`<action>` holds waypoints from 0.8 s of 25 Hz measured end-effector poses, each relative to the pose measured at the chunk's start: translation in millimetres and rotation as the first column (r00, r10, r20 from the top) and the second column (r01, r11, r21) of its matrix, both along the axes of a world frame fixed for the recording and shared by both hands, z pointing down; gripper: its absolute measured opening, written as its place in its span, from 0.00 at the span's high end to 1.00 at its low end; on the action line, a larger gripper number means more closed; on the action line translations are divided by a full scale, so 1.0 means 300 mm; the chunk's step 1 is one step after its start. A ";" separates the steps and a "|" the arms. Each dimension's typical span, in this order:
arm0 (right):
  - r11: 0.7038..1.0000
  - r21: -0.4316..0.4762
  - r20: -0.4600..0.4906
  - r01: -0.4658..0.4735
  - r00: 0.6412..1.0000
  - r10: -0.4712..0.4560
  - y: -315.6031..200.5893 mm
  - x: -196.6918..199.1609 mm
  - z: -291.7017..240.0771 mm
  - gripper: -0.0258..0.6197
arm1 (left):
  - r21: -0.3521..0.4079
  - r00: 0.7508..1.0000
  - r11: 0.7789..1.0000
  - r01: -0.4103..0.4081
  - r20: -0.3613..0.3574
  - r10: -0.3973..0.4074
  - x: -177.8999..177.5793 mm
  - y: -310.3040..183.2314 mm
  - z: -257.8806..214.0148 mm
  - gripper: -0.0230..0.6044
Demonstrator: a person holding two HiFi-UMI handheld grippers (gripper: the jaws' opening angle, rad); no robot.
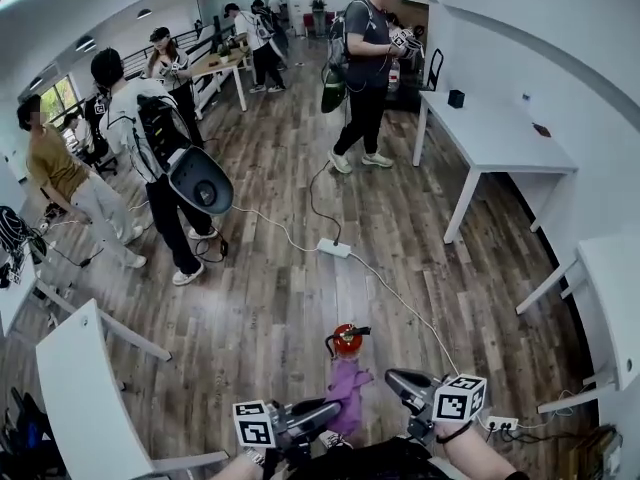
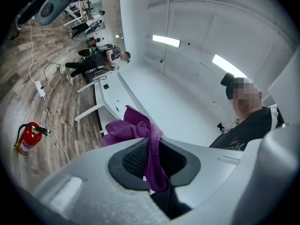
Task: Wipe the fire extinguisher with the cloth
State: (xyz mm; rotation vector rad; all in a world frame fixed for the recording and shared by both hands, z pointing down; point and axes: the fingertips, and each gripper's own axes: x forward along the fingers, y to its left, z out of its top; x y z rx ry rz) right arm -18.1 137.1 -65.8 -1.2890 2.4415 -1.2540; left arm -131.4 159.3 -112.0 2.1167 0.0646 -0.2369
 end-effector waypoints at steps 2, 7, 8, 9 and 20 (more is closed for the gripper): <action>1.000 -0.005 -0.001 0.018 1.000 -0.018 0.068 0.008 -0.002 0.95 | 0.004 1.000 1.000 0.022 0.006 -0.022 0.009 0.059 -0.002 0.89; 0.996 -0.022 -0.014 0.089 0.996 -0.090 0.255 0.056 0.001 0.95 | -0.017 0.994 0.994 0.107 0.019 -0.107 0.071 0.221 0.013 0.89; 0.994 -0.030 -0.014 0.105 0.994 -0.106 0.299 0.070 0.001 0.95 | -0.028 0.992 0.991 0.128 0.017 -0.128 0.090 0.259 0.013 0.89; 0.992 -0.040 -0.013 0.123 0.992 -0.124 0.345 0.084 0.003 0.95 | -0.038 0.989 0.988 0.150 0.015 -0.149 0.110 0.297 0.011 0.89; 0.978 -0.065 0.029 0.197 0.980 -0.196 0.617 0.192 0.049 0.95 | 0.021 0.954 0.958 0.286 0.085 -0.287 0.220 0.534 0.012 0.89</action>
